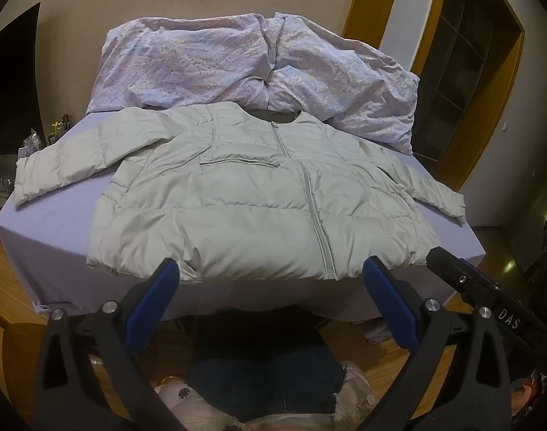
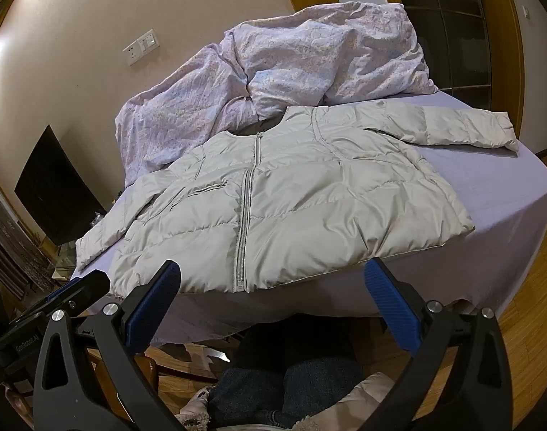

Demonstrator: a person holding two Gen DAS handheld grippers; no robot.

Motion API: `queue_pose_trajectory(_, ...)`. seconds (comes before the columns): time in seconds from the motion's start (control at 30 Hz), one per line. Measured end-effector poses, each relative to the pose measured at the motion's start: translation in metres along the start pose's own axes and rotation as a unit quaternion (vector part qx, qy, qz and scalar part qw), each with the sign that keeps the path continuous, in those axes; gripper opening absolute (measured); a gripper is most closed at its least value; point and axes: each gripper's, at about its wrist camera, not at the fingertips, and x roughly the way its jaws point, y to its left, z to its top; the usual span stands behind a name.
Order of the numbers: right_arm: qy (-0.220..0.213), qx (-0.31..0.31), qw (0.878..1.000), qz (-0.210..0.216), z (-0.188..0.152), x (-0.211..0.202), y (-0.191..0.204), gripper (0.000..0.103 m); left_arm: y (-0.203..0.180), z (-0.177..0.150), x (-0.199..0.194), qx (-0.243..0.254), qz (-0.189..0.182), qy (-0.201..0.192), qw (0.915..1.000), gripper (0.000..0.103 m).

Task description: Fold large clothes

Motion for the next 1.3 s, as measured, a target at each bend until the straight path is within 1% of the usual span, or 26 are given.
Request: queue_pose_trajectory(1.3, 0.002, 0.002, 1.000, 0.000, 0.0000, 0.0015, -0.0007, 0.102, 0.0003, 0.0004, 0.0004, 0.000, 0.000, 0.001, 1.0000, 0.101)
